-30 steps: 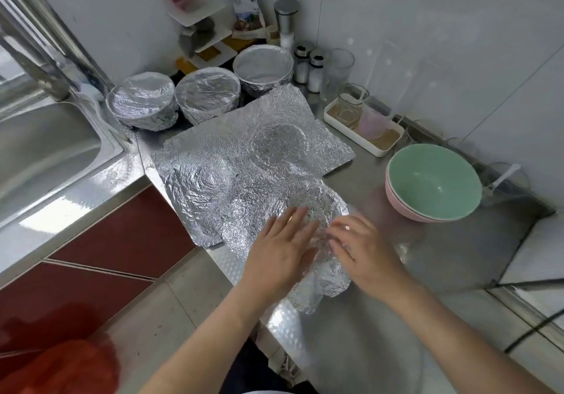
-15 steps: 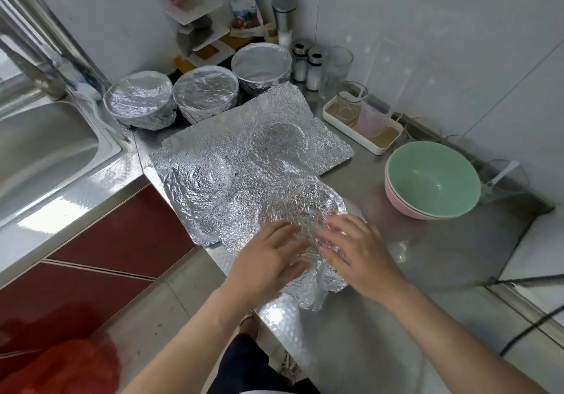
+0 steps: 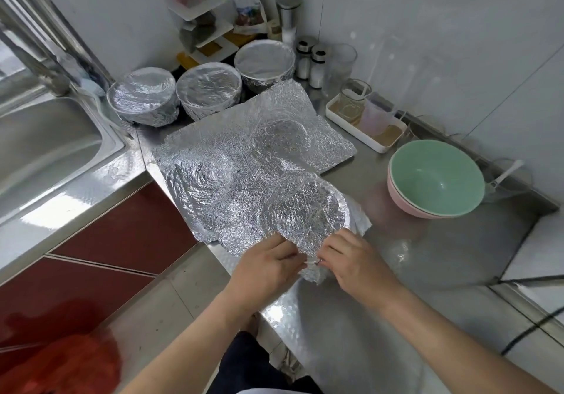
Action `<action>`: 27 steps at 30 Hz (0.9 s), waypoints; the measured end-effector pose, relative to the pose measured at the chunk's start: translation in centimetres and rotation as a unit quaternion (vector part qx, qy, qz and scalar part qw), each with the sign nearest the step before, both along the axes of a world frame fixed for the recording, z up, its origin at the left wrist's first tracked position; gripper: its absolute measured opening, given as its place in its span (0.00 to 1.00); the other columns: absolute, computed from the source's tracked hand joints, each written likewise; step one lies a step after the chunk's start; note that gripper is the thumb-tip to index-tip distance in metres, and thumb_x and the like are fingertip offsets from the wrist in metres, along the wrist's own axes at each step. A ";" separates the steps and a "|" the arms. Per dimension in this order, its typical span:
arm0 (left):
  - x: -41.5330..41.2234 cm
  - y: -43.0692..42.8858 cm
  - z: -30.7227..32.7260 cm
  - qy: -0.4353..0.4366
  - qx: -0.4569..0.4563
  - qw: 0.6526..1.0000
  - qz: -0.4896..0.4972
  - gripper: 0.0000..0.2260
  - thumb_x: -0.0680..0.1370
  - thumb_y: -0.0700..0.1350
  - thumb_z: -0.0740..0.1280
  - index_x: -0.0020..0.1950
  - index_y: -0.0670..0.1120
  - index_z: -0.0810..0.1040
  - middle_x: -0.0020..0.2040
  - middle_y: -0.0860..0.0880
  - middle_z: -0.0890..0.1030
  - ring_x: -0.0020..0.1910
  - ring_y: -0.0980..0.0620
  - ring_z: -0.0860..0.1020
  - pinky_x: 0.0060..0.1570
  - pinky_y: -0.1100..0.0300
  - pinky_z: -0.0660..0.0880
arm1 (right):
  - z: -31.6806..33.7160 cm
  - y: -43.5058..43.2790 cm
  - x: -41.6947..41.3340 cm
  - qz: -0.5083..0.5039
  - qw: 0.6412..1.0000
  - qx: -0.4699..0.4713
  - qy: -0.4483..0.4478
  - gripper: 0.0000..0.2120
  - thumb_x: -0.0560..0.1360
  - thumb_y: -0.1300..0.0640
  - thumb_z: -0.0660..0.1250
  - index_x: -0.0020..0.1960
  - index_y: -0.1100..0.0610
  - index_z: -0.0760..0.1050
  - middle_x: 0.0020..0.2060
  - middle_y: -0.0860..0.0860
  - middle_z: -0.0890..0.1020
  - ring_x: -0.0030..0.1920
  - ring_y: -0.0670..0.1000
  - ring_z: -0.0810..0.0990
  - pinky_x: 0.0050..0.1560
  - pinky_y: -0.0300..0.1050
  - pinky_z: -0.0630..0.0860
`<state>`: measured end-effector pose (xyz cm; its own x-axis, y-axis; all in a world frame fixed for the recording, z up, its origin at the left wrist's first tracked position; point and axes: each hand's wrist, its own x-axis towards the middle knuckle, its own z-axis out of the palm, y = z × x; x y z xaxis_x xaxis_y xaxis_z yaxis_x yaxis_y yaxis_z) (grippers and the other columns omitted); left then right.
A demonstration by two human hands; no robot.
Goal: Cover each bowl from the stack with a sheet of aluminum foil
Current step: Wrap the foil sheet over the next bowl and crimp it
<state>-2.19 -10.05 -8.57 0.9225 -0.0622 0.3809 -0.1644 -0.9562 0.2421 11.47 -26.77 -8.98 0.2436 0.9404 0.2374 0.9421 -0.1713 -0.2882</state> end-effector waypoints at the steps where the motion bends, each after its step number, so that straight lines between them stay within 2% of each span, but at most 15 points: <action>1: 0.1 -0.1 0.0 0.000 0.010 1.000 -0.004 0.09 0.79 0.47 0.66 0.44 0.46 0.83 0.40 0.51 0.79 0.38 0.50 0.76 0.37 0.57 0.74 | 0.1 0.1 0.0 0.003 1.000 -0.004 -0.015 0.06 0.71 0.61 0.72 0.41 0.55 0.75 0.41 0.48 0.76 0.44 0.51 0.71 0.43 0.45 0.72; 5: 0.6 -0.7 -0.2 -0.007 0.021 1.000 0.001 0.04 0.76 0.42 0.71 0.41 0.45 0.82 0.38 0.51 0.78 0.37 0.50 0.74 0.37 0.58 0.73 | 0.5 0.1 0.6 0.028 0.999 -0.007 -0.036 0.05 0.71 0.63 0.68 0.42 0.55 0.76 0.41 0.48 0.77 0.45 0.53 0.75 0.44 0.47 0.73; 7: 0.9 -1.3 -0.2 -0.010 0.015 1.000 0.013 0.04 0.75 0.41 0.72 0.40 0.45 0.82 0.37 0.51 0.77 0.36 0.50 0.73 0.36 0.58 0.72 | 1.1 -0.1 1.0 0.025 0.999 -0.017 -0.023 0.06 0.69 0.62 0.71 0.41 0.53 0.76 0.41 0.47 0.77 0.46 0.52 0.75 0.45 0.46 0.73; 10: 1.5 -2.5 -0.4 -0.006 0.005 0.999 0.032 0.08 0.78 0.45 0.68 0.40 0.46 0.82 0.37 0.51 0.77 0.36 0.50 0.72 0.36 0.57 0.71 | 2.3 -1.0 1.7 -0.007 0.999 -0.033 0.014 0.08 0.68 0.57 0.75 0.45 0.51 0.78 0.46 0.47 0.77 0.52 0.51 0.75 0.49 0.45 0.72; 13: 2.1 -3.3 0.1 0.015 -0.024 0.999 0.044 0.12 0.78 0.52 0.64 0.46 0.47 0.84 0.40 0.51 0.78 0.38 0.51 0.74 0.39 0.58 0.73 | 2.8 -1.5 1.9 -0.010 0.998 -0.037 0.051 0.10 0.69 0.56 0.74 0.49 0.52 0.79 0.48 0.46 0.76 0.52 0.51 0.74 0.50 0.45 0.73; 16: 1.8 -2.8 0.9 0.028 -0.073 0.996 0.050 0.13 0.77 0.53 0.64 0.50 0.47 0.84 0.42 0.51 0.79 0.40 0.50 0.75 0.39 0.59 0.74 | 2.3 -1.4 1.5 0.006 0.998 -0.031 0.053 0.05 0.71 0.56 0.72 0.47 0.54 0.80 0.46 0.46 0.77 0.50 0.51 0.74 0.50 0.47 0.75; 20: 0.5 -1.0 1.1 0.050 -0.068 0.996 0.041 0.13 0.78 0.55 0.64 0.48 0.49 0.85 0.43 0.53 0.80 0.42 0.52 0.74 0.39 0.61 0.73 | 1.6 -1.0 0.9 0.020 0.999 -0.023 0.039 0.05 0.75 0.53 0.67 0.45 0.53 0.79 0.44 0.47 0.77 0.48 0.52 0.75 0.48 0.46 0.76; 22: 0.2 -0.7 1.0 0.048 -0.061 0.996 0.033 0.13 0.78 0.55 0.64 0.47 0.49 0.85 0.43 0.53 0.80 0.41 0.52 0.75 0.39 0.61 0.73 | 1.1 -0.8 0.6 0.031 0.999 -0.023 0.025 0.01 0.73 0.58 0.67 0.43 0.54 0.78 0.42 0.48 0.77 0.46 0.52 0.74 0.44 0.48 0.76; 24: 0.2 -0.7 0.7 0.039 -0.051 0.998 0.026 0.12 0.78 0.53 0.65 0.45 0.49 0.85 0.42 0.53 0.80 0.40 0.51 0.76 0.39 0.59 0.74 | 0.7 -0.4 0.4 0.031 0.999 -0.021 0.014 0.06 0.69 0.65 0.68 0.41 0.55 0.76 0.40 0.49 0.76 0.44 0.53 0.73 0.41 0.48 0.75; 27: 0.5 -1.0 0.1 0.031 -0.035 0.999 0.016 0.07 0.77 0.48 0.68 0.44 0.48 0.84 0.41 0.53 0.80 0.39 0.50 0.76 0.37 0.57 0.75 | 0.7 -0.3 0.5 0.033 0.999 -0.016 -0.010 0.10 0.64 0.70 0.67 0.38 0.56 0.74 0.37 0.50 0.73 0.42 0.52 0.70 0.39 0.44 0.70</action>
<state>-1.71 -11.02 -8.43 0.9454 -0.0063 0.3259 -0.1159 -0.9410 0.3181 11.95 -27.11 -8.25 0.1754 0.9614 0.2121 0.9573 -0.1162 -0.2649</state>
